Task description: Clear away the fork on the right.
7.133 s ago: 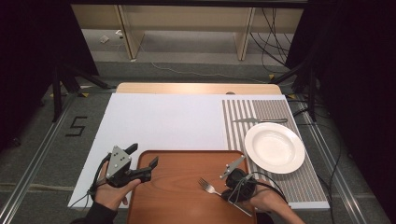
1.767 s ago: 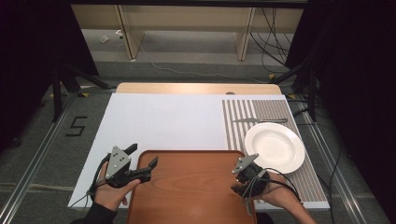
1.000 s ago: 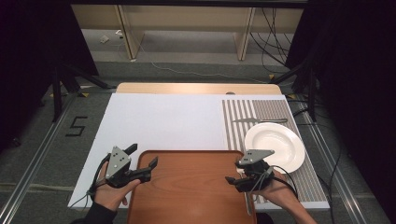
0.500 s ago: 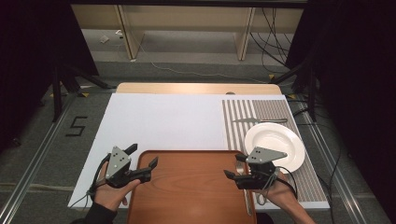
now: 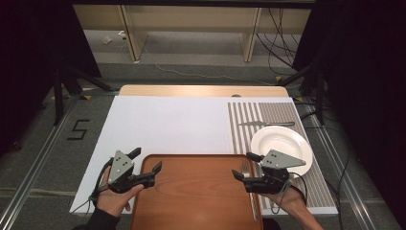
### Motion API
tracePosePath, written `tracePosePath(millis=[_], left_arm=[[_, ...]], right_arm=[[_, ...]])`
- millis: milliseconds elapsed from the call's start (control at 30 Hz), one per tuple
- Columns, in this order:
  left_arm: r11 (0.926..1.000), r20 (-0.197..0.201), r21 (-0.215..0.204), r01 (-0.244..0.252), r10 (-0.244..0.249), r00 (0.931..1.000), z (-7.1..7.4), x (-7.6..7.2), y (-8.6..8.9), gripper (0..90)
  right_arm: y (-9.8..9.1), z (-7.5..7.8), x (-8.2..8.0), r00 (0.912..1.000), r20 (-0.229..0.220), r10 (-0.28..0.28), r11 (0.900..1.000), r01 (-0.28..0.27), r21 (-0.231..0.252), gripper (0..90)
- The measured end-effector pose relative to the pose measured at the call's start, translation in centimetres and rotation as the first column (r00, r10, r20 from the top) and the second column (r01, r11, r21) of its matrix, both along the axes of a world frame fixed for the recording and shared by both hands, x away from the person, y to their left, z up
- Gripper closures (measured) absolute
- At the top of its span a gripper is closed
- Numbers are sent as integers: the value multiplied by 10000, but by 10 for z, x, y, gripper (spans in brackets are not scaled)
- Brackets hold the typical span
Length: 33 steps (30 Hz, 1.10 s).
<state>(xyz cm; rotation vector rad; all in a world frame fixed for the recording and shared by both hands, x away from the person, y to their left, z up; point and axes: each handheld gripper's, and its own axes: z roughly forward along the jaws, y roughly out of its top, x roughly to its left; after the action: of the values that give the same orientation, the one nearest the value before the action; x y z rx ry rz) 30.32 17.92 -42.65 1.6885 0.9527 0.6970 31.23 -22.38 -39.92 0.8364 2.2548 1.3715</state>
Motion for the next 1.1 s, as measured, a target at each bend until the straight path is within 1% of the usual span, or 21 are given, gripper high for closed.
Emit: tracePosePath(millis=[100, 167, 267, 333, 533, 600, 700, 833, 933, 1100], left_arm=[[10000, -5, -1, 16, -16, 10000, 0, 0, 0, 169], [10000, -3, -9, 24, -24, 10000, 0, -1, 0, 169], [10000, -1, -27, 7, -7, 10000, 0, -1, 0, 168], [10000, -1, -36, 1, -1, 10000, 0, -1, 0, 169], [10000, 2, -53, 5, -5, 10000, 0, -1, 1, 169], [10000, -1, -51, 2, -2, 10000, 0, -1, 1, 168], [10000, -4, -39, -10, 10, 10000, 0, -2, 1, 169], [10000, -11, -22, -10, 10, 10000, 0, -2, 0, 169], [10000, 8, -16, 4, -4, 10000, 0, -1, 0, 169], [10000, 9, -15, 8, -8, 10000, 0, -1, 0, 169]], right_arm=[[-4, 1, -2, 9996, 231, -190, 9997, 186, 169, 245], [-7, 2, -3, 9988, 356, -340, 9988, 327, 366, 238], [-11, 1, -3, 9973, 529, -519, 9977, 494, 469, 235], [-13, -1, -4, 9960, 560, -691, 9961, 658, 591, 234], [-13, -5, -8, 9942, 645, -862, 9950, 826, 555, 218], [-14, -5, -10, 9929, 734, -933, 9941, 888, 627, 213], [-15, -3, -13, 9928, 715, -960, 9931, 907, 743, 207], [-16, -3, -16, 9923, 738, -992, 9926, 934, 772, 204], [-16, -2, -16, 9915, 790, -1030, 9916, 961, 860, 201], [-15, -2, -16, 9912, 843, -1018, 9917, 944, 868, 200]])
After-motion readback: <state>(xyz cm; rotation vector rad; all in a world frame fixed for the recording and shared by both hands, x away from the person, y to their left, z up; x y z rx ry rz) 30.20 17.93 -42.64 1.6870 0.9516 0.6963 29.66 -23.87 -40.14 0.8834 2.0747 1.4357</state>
